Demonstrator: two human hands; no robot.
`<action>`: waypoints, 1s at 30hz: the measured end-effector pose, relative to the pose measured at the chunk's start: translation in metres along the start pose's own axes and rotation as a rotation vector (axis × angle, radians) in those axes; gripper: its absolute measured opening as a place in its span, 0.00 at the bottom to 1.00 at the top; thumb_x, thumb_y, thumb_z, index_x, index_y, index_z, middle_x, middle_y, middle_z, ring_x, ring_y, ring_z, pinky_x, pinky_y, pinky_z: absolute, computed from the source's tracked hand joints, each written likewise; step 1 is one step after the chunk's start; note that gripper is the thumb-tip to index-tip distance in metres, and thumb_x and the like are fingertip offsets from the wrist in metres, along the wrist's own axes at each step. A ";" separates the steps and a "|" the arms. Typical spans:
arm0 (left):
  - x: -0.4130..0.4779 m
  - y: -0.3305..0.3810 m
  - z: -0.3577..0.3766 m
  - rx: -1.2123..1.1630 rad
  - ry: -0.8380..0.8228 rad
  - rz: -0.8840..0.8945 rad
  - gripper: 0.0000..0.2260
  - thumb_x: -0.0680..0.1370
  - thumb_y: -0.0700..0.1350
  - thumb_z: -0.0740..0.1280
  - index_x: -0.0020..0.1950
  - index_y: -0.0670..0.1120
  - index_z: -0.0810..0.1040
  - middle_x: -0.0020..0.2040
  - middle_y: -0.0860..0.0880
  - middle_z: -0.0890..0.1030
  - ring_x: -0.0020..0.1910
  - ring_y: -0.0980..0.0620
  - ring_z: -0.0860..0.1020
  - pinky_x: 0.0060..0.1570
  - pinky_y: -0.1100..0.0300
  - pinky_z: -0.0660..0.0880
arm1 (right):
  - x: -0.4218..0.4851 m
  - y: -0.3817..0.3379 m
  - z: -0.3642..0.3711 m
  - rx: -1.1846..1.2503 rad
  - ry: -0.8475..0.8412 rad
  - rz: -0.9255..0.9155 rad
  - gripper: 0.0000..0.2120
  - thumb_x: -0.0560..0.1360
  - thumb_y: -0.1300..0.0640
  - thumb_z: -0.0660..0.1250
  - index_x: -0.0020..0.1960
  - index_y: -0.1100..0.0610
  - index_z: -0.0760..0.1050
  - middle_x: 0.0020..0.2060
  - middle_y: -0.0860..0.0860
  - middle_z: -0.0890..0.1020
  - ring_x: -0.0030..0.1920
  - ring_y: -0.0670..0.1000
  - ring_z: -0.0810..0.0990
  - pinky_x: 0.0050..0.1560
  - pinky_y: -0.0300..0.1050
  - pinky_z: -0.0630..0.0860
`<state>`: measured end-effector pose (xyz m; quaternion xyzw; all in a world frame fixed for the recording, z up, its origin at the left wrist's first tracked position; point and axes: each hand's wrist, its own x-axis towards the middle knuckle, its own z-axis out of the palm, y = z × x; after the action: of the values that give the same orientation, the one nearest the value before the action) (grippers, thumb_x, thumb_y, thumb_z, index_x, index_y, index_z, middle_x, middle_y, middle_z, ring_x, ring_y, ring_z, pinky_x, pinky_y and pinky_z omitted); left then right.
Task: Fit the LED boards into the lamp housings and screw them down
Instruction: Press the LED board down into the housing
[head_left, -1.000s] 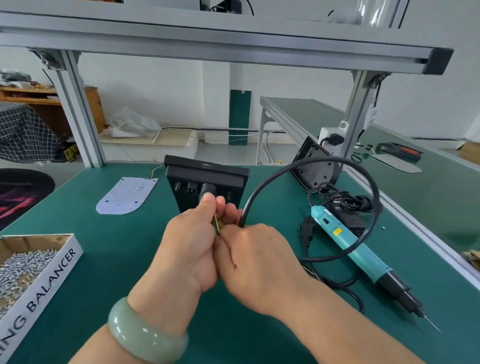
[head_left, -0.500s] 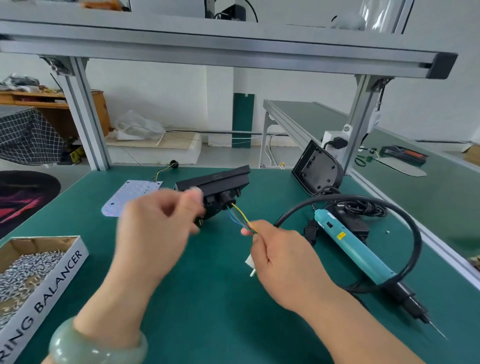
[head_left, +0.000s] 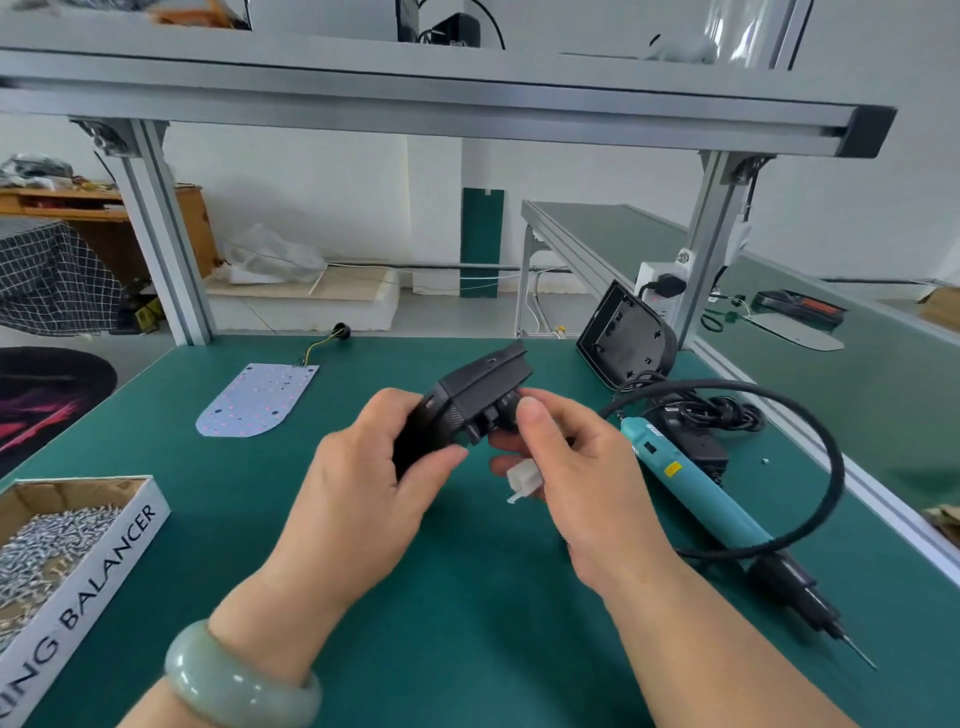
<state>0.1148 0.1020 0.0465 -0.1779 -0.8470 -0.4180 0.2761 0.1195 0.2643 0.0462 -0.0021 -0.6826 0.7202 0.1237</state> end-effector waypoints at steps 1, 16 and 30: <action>-0.001 0.004 0.002 -0.023 -0.004 -0.010 0.10 0.69 0.53 0.69 0.41 0.62 0.68 0.36 0.54 0.78 0.39 0.61 0.73 0.35 0.76 0.68 | 0.000 -0.002 0.001 0.089 0.038 0.004 0.04 0.76 0.55 0.68 0.50 0.52 0.81 0.37 0.51 0.86 0.36 0.49 0.84 0.39 0.40 0.78; -0.003 0.014 0.014 -0.039 -0.042 0.007 0.20 0.71 0.40 0.70 0.37 0.67 0.72 0.26 0.59 0.69 0.25 0.59 0.65 0.23 0.74 0.61 | 0.001 -0.010 -0.007 0.556 -0.116 0.411 0.07 0.76 0.64 0.65 0.51 0.63 0.81 0.38 0.55 0.85 0.33 0.49 0.84 0.31 0.39 0.79; -0.002 0.003 0.010 -0.167 -0.034 -0.208 0.10 0.67 0.49 0.70 0.39 0.43 0.77 0.28 0.49 0.74 0.25 0.57 0.65 0.26 0.69 0.67 | -0.004 -0.005 0.006 0.461 -0.048 0.015 0.10 0.71 0.67 0.69 0.39 0.55 0.86 0.38 0.55 0.86 0.37 0.50 0.85 0.39 0.38 0.79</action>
<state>0.1145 0.1118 0.0421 -0.1184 -0.8278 -0.5102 0.2009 0.1229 0.2581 0.0514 0.0383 -0.5027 0.8579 0.0991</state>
